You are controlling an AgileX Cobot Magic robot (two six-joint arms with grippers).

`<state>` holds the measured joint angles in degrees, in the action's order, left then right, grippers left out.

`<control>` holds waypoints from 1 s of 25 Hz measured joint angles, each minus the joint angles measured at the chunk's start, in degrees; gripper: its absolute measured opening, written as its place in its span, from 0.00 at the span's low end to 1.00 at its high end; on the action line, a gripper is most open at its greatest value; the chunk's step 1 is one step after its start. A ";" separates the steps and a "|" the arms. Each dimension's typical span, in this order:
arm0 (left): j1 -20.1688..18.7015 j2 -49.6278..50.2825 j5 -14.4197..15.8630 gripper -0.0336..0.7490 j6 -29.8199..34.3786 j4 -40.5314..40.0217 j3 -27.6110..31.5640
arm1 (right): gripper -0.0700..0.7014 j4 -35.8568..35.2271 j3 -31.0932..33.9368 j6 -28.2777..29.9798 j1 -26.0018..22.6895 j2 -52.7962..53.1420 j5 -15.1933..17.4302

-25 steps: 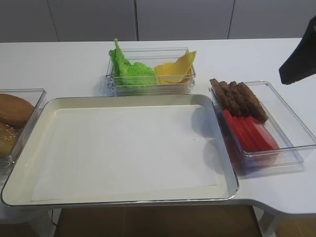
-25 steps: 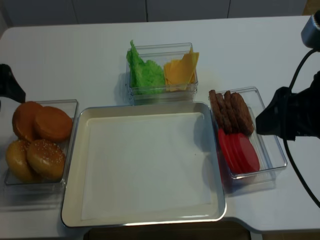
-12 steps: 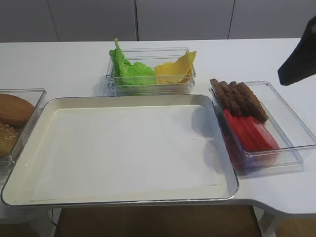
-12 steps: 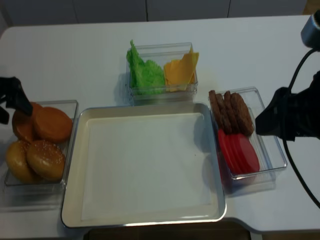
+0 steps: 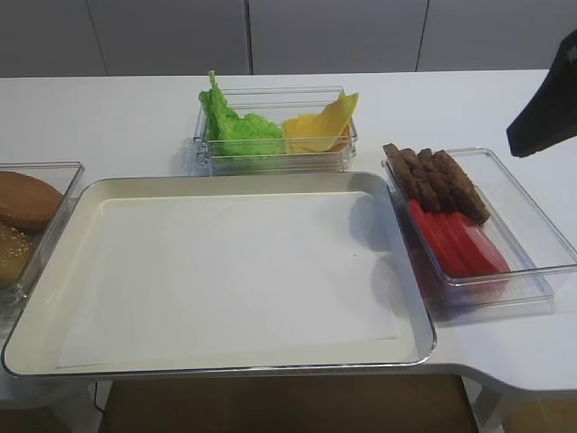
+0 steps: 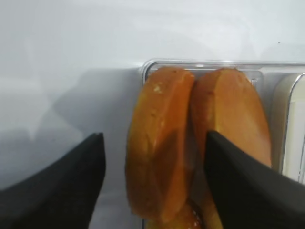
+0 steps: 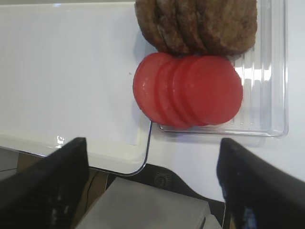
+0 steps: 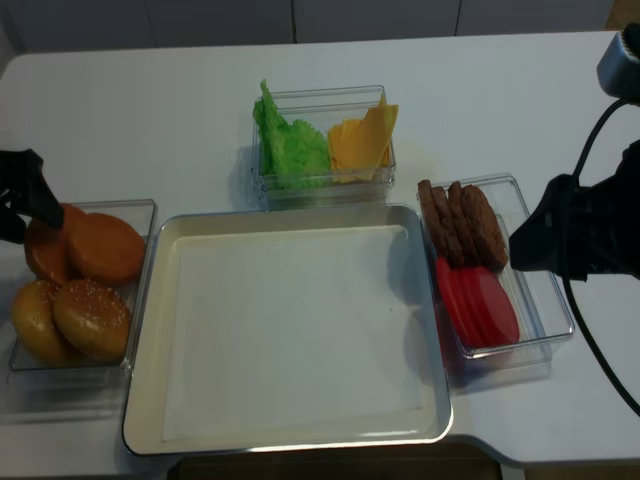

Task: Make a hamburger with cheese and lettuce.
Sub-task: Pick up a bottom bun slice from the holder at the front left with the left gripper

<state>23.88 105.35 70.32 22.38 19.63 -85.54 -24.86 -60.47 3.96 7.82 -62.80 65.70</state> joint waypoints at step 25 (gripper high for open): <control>-0.25 0.00 -0.09 0.47 -2.14 0.91 0.00 | 0.95 0.45 0.00 0.97 0.00 0.00 -0.52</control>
<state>23.63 105.35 70.23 20.24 20.54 -85.54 -24.41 -60.47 4.93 7.82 -62.80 65.17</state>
